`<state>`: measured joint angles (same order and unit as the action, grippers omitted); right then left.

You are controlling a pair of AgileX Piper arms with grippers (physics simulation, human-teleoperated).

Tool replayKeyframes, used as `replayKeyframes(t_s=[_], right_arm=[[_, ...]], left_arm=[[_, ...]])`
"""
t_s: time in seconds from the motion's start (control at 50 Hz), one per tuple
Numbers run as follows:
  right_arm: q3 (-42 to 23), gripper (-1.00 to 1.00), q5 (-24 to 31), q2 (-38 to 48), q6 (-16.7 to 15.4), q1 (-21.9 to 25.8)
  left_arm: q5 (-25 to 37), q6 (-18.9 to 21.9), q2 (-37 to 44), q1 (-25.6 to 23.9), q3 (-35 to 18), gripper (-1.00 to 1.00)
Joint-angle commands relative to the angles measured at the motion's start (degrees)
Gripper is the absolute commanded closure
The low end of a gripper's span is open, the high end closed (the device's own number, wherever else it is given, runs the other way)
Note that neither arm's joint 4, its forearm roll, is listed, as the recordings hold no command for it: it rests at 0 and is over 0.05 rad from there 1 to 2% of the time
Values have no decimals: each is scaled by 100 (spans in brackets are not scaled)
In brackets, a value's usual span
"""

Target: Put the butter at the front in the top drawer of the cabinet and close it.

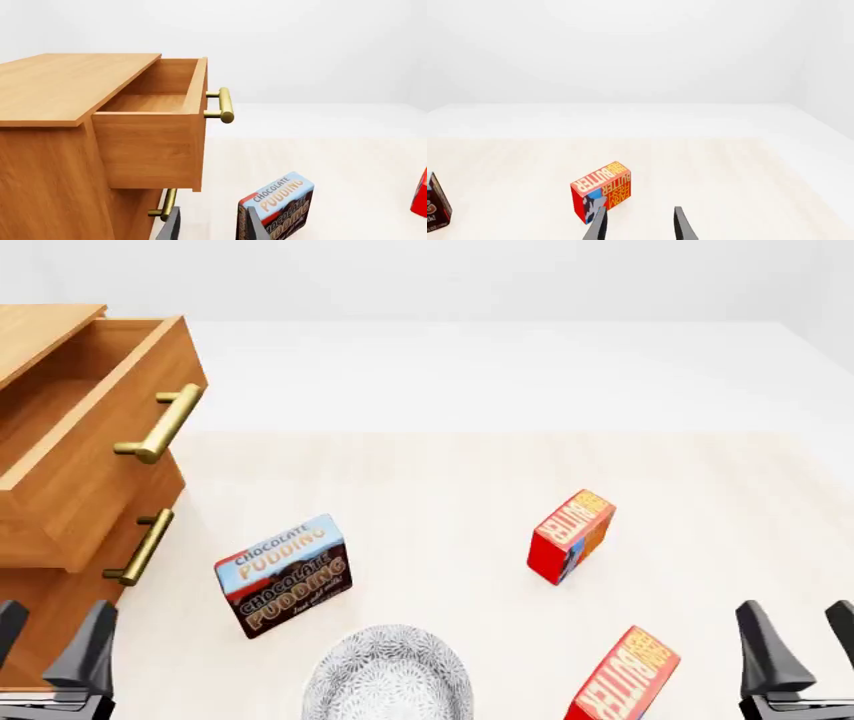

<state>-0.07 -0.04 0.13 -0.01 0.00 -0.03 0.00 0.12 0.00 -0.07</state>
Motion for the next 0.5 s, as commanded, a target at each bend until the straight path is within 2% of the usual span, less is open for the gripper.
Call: replayKeyframes(t_s=[0.02, 0.26, 0.28, 0.3, 0.46, 0.5], right_arm=[[-9, -100, -11, 25, -4, 0], [0, -100, -11, 17, -2, -1], [2, -100, -2, 10, -3, -6], [0, -100, -11, 17, -2, -1], [-1, -100, -10, 18, -1, 0], [-1, -100, -9, 16, -1, -1]], left_arm=[[-7, -2, 22, -1, -10, -100], [-4, -18, 22, 3, -1, -100], [-66, 367, -11, 1042, -229, -100], [-13, -21, 31, 2, 2, -100], [-15, -98, 67, 71, -8, -100], [36, -290, 35, 127, -33, -100]])
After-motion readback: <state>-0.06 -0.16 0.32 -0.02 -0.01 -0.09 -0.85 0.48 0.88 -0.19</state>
